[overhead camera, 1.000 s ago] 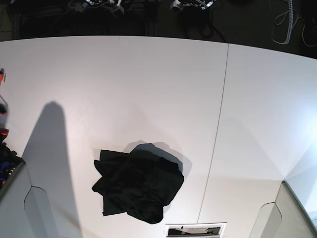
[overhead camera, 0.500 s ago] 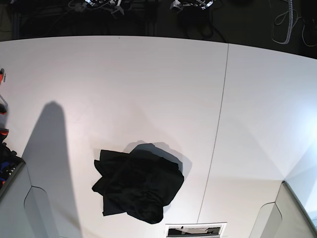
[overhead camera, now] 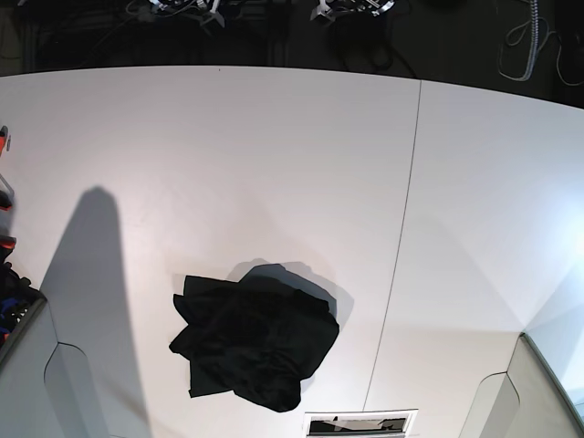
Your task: Layout the t-shirt on the table in an organized manner, then fold the t-shirt properly
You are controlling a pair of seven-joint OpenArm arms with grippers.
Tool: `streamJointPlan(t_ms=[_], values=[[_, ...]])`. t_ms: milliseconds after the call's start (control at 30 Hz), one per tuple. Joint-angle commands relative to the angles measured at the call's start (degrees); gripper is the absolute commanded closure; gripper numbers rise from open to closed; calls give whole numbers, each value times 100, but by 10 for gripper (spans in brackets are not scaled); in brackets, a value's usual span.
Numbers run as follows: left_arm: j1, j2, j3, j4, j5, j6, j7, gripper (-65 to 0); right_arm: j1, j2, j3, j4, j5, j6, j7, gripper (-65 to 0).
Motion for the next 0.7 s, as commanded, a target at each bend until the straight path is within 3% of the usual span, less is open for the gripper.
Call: streamJointPlan(t_ms=[0,133,267,400,667], values=[[96,-79,-4,22,-37,-197,-22,-15,-76,140,11,22,9,125,-2,-83],[369,-365,-4,140,-214,-752,-74,-15,-398,507,11,280,7,199,-2,-83],[730,-758,-7,699,-599,-750,-66,-15,-968,881,11,1047,28,201,-2,-83],[1290,-1191,-87,1812,-1008,-748,-55,-15,-1742,1224,11,2304,498,201,-2,-83],[3071,-1790,-1453,4883,-1021,-767,234,-15,-3606,2149,33,5512,780,170,-4,-82]])
